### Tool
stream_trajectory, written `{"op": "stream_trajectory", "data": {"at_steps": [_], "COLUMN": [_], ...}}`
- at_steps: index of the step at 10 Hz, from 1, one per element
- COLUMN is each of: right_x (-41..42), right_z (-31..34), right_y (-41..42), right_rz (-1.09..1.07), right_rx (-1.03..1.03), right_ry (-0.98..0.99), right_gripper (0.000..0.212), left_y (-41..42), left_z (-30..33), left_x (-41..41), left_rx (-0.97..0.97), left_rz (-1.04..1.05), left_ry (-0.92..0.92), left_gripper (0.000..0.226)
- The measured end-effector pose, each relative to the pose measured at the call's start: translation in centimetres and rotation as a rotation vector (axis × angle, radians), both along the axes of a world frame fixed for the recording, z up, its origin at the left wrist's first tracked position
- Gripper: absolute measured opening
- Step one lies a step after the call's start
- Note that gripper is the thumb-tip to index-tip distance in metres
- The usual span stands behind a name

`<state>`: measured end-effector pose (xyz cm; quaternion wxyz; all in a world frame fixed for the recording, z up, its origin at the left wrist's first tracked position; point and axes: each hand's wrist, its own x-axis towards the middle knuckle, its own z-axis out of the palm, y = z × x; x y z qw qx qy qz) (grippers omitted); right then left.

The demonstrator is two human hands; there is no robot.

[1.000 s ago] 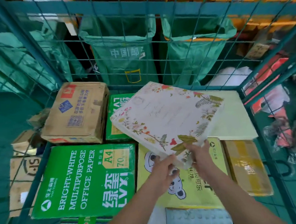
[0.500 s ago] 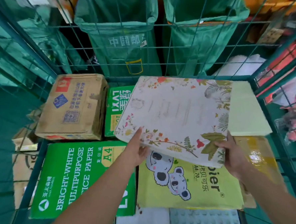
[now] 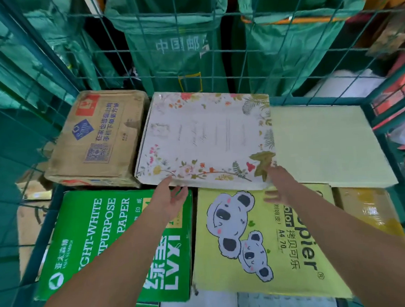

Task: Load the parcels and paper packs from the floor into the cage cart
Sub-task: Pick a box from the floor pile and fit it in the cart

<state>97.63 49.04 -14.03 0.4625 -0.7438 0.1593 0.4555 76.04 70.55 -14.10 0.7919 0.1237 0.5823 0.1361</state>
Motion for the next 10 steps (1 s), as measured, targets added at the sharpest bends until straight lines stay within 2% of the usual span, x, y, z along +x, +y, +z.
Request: {"op": "stream_trajectory", "data": {"at_steps": [2, 4, 5, 7, 8, 10], "right_x": [-1.7, -5.7, -10.6, -21.5, -27.4, -35.9], "right_z": [-1.8, -1.9, -0.6, 5.9, 8.7, 13.7], "right_y": [0.7, -1.0, -0.3, 2.1, 3.3, 5.0], "right_rz": [-0.018, -0.18, -0.169, -0.111, -0.073, -0.037], "right_rx": [0.086, 0.115, 0.107, 0.222, 0.177, 0.232], "right_ry": [-0.232, -0.24, -0.19, 0.033, 0.019, 0.016], "right_gripper": [0.058, 0.067, 0.065, 0.05, 0.051, 0.046], "left_y": [1.3, 0.0, -1.4, -3.5, -3.9, -5.0], "left_z": [-0.6, 0.5, 2.0, 5.6, 7.3, 10.9], "left_x": [-1.2, -4.1, -6.4, -12.1, -16.1, -24.4], "left_rx": [0.074, 0.103, 0.095, 0.125, 0.136, 0.172], "left_rz": [-0.065, -0.185, -0.192, -0.208, -0.224, -0.197], "left_ry": [0.041, 0.057, 0.048, -0.029, -0.057, -0.075], "left_gripper": [0.03, 0.021, 0.015, 0.025, 0.022, 0.015]}}
